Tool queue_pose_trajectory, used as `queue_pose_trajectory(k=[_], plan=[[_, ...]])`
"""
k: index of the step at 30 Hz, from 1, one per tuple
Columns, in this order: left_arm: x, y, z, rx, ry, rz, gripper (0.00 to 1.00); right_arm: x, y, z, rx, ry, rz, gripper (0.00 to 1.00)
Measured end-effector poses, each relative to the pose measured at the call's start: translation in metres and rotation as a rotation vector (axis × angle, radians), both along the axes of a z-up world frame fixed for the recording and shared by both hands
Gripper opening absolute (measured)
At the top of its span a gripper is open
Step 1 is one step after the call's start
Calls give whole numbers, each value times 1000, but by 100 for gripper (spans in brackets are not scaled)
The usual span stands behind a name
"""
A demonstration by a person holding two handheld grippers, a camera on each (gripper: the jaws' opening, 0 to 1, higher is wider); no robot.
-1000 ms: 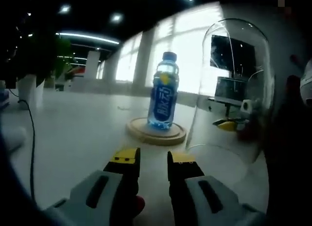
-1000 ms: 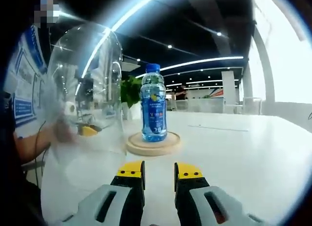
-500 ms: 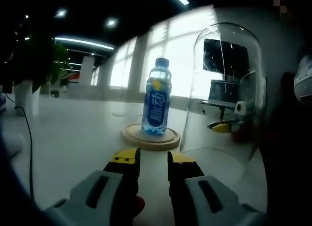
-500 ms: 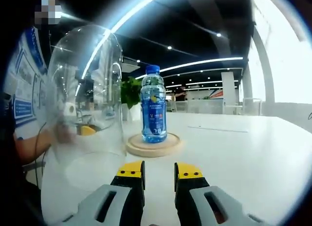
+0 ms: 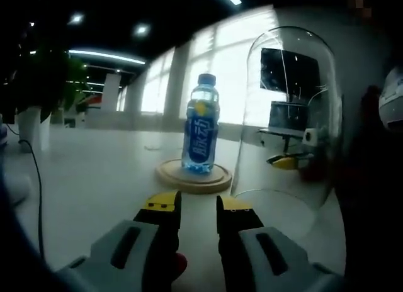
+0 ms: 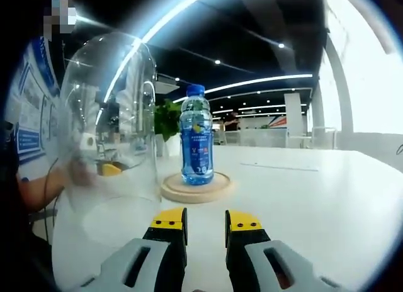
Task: Open the cover put in the Mizone put the cover back on
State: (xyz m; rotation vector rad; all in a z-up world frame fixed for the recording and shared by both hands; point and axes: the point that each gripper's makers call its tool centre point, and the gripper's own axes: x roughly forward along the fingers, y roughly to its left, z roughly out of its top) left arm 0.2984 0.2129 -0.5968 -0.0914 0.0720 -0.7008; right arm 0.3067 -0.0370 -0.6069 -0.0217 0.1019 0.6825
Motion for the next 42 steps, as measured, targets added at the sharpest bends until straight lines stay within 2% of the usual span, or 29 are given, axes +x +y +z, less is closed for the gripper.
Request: queue_pose_trajectory(k=[11, 16, 21, 24, 29, 35, 37, 40, 42], plan=[[-7, -6, 4, 24, -39, -33, 19, -1, 1, 2, -9, -20, 4, 18], [-6, -3, 5, 11, -35, -20, 19, 0, 1, 3, -4, -16, 2, 18], [-6, -4, 4, 27, -37, -19, 19, -1, 2, 3, -5, -17, 7, 18], [-3, 1, 5, 10, -28, 5, 19, 0, -1, 5, 5, -19, 0, 18], [-5, 1, 9, -18, -31, -3, 20, 0, -2, 9, 20, -30, 1, 19], [-6, 4, 14, -49, -32, -6, 25, 1, -3, 13, 36, -35, 14, 20], [-8, 4, 14, -63, -16, -16, 29, 0, -4, 14, 37, -31, 19, 22], [-17, 3, 9, 1, -22, -46, 35, -3, -5, 15, 16, -40, 38, 26], [-23, 2, 8, 16, -22, -64, 37, -10, -4, 18, 25, -46, 81, 29]])
